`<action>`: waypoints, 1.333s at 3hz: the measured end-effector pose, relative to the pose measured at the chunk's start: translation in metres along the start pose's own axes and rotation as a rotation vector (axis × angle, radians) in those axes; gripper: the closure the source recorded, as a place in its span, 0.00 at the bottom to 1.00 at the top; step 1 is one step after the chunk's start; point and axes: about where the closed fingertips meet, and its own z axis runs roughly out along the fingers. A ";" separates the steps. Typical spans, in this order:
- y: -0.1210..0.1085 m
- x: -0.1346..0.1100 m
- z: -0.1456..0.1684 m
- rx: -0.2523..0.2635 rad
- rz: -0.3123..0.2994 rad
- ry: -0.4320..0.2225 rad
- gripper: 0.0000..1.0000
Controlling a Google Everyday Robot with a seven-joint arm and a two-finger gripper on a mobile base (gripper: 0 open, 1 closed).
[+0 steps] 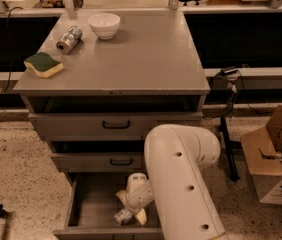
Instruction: Pick blue plastic bottle from bottom drawer and place on counter
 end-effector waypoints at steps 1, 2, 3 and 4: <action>0.004 -0.001 -0.012 -0.006 -0.004 0.011 0.19; 0.008 -0.001 -0.029 -0.021 -0.011 0.019 0.17; 0.013 0.004 -0.031 -0.038 -0.013 0.018 0.09; 0.010 0.008 -0.021 -0.035 -0.019 0.017 0.10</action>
Offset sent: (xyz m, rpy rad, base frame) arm -0.0136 -0.0189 0.0511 -0.0495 0.0054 0.0119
